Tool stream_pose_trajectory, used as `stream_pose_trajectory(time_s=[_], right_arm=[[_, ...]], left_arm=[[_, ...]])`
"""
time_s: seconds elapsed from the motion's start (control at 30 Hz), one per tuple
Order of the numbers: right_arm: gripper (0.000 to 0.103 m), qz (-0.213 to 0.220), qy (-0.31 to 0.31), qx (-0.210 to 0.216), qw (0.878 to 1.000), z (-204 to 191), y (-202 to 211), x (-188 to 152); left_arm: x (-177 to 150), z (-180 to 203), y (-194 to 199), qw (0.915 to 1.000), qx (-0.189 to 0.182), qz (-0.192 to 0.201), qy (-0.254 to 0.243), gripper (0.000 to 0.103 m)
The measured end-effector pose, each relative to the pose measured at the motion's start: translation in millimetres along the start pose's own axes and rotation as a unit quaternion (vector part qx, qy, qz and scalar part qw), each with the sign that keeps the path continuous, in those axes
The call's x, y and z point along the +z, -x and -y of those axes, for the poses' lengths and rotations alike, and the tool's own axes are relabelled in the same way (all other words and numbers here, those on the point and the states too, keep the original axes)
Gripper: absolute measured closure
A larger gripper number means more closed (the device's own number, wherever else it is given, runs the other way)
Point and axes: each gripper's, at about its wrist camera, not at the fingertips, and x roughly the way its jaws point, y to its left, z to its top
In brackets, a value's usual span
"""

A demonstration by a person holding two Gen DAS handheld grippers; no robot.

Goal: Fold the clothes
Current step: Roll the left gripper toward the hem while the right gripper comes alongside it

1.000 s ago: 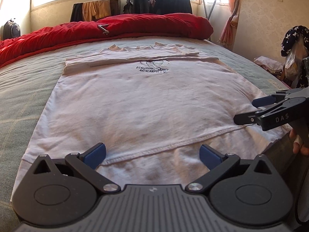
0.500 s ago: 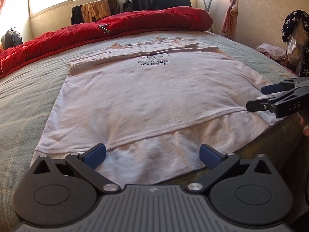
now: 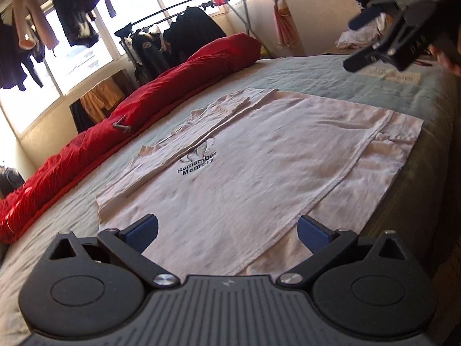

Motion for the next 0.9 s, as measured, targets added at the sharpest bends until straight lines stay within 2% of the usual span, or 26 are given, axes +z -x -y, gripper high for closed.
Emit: stream_pose_trajectory(time_s=[0.07,0.27,0.37,0.53,0.67,0.9], right_arm=[[0.000,0.003,0.031,0.000,1.000,3,4,6],[0.000,-0.051,0.118,0.072,0.989,-30,-7,-9],[0.000,-0.075,0.148,0.098,0.981,-53,-16,-21],[0.000,-0.091,0.172,0.125,0.973,-79,-23,-30],[0.000,-0.091,0.192,0.133,0.968,-95,-23,-31],[0.000,-0.081,0.229,0.134,0.961,-110,-20,-32]], left_arm=[[0,8,-1,0.9996,-0.001,-0.002,-0.028,0.001],[-14,18,3,0.9974,0.002,-0.011,-0.071,0.001],[-21,18,7,0.9966,0.009,-0.018,-0.080,0.001],[-24,15,6,0.9963,0.020,-0.028,-0.079,0.001],[-23,14,4,0.9966,0.015,-0.033,-0.074,0.001],[-24,21,9,0.9960,0.017,-0.017,-0.086,0.001]])
